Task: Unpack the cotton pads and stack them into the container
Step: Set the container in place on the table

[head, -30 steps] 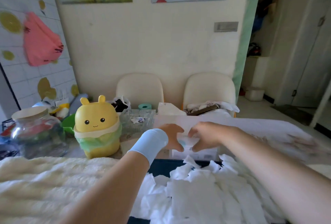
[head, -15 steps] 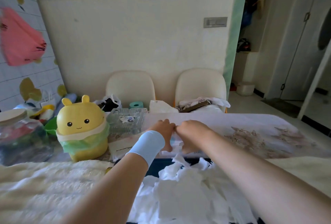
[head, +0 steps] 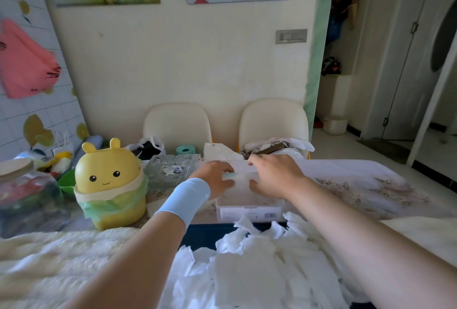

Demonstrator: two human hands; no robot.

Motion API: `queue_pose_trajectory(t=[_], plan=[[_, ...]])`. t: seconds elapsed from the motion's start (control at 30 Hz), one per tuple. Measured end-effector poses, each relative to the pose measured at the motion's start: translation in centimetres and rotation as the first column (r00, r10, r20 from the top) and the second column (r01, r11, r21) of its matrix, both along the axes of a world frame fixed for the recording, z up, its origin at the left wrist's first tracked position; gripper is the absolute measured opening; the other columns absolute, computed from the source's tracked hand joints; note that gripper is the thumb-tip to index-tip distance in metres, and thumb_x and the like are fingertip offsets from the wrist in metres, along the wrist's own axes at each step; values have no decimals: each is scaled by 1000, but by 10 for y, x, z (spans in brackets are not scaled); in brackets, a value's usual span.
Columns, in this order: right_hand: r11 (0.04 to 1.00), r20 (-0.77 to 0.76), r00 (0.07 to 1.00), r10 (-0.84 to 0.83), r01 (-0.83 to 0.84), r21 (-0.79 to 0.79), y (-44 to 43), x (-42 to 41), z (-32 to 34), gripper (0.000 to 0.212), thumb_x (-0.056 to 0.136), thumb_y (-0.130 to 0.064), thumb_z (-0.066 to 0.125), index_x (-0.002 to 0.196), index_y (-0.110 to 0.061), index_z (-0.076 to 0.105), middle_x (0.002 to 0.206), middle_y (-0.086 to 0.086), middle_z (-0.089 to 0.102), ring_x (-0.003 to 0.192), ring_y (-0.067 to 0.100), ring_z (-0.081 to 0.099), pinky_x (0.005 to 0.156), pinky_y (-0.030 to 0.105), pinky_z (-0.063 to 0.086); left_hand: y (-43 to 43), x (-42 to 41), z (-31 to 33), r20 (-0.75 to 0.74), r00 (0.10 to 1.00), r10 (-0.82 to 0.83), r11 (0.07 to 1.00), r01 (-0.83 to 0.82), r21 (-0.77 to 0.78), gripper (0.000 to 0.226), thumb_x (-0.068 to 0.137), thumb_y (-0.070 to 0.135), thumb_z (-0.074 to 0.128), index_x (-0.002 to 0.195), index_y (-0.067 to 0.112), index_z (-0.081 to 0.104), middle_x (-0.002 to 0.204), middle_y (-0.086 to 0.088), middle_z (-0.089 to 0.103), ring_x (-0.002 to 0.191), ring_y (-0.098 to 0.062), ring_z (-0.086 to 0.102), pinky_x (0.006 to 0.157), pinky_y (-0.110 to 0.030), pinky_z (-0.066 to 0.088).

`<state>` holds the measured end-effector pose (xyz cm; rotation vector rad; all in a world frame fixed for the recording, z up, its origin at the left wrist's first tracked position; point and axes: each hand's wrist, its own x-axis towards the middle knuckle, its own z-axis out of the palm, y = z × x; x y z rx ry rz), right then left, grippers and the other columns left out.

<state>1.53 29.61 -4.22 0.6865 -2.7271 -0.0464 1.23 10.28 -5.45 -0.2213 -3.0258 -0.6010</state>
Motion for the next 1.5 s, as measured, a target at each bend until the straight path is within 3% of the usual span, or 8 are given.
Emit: queue_pose_trajectory(t=[0.13, 0.33, 0.73, 0.83, 0.93, 1.13, 1.4, 1.5], plan=[[919, -44, 973, -228, 200, -340, 18, -11, -4, 53, 90, -43, 62, 133, -18, 44, 131, 6, 53, 114, 29, 54, 74, 36, 44, -2, -11, 1, -231, 960, 159, 974, -114, 195, 33, 91, 31, 63, 123, 28, 62, 130, 1, 54, 117, -23, 54, 98, -40, 47], [456, 550, 807, -215, 581, -675, 23, -40, -7, 67, 98, -39, 56, 147, -5, 24, 124, 16, 60, 97, 34, 62, 70, 34, 43, 11, -25, -5, -356, 879, 319, 881, -136, 454, 16, 87, 7, 66, 96, 15, 56, 113, -4, 50, 84, -25, 57, 81, -31, 47], [784, 648, 752, -116, 471, -405, 14, -56, -42, 140, 79, -23, 78, 140, -26, -48, 146, 12, 43, 112, 31, 59, 88, 38, 52, -4, -41, -35, 279, 958, -67, 989, 101, -109, 103, 81, 61, 68, 157, 34, 4, 166, 7, -2, 153, -20, 4, 122, -48, 15], [844, 693, 702, -162, 462, -271, 8, -52, -43, 125, 83, -34, 75, 154, -18, -27, 166, 9, 10, 140, 32, 40, 108, 41, 43, -1, -38, -39, 343, 938, -44, 960, 134, -244, 102, 85, 66, 60, 157, 33, -3, 166, 3, -10, 153, -24, -1, 122, -50, 13], [931, 705, 691, -158, 343, -128, 6, -44, -41, 91, 87, -52, 67, 158, -18, 21, 160, 8, 28, 139, 28, 41, 107, 39, 41, 3, -34, -46, 353, 936, -11, 965, 103, -243, 99, 84, 72, 54, 157, 36, -3, 166, 4, -11, 153, -28, 5, 121, -51, 18], [956, 672, 716, -190, 290, -38, 16, -30, -32, 93, 89, -64, 54, 160, -36, 0, 168, 1, -13, 155, 31, 4, 121, 54, 21, 7, -20, -32, 327, 945, 17, 960, 77, -271, 91, 90, 66, 49, 157, 34, -4, 166, -2, -8, 153, -28, 0, 121, -51, 15], [971, 635, 766, -103, 215, -102, 52, 30, 6, 35, 92, -64, 45, 115, -42, 60, 129, -18, 57, 125, 17, 50, 105, 33, 38, 32, 66, 23, 345, 920, -184, 983, 181, 40, 34, 103, 39, 41, 132, 31, 57, 141, -2, 48, 127, -22, 46, 101, -32, 38], [964, 728, 682, -77, 238, -121, 62, 63, 10, 83, 76, -83, 42, 138, -29, 55, 151, -6, 48, 139, 22, 44, 114, 41, 36, 49, 115, 43, 435, 843, -317, 947, 253, 200, 22, 103, 40, 43, 122, 46, 52, 132, 21, 47, 127, -3, 38, 109, -27, 25]])
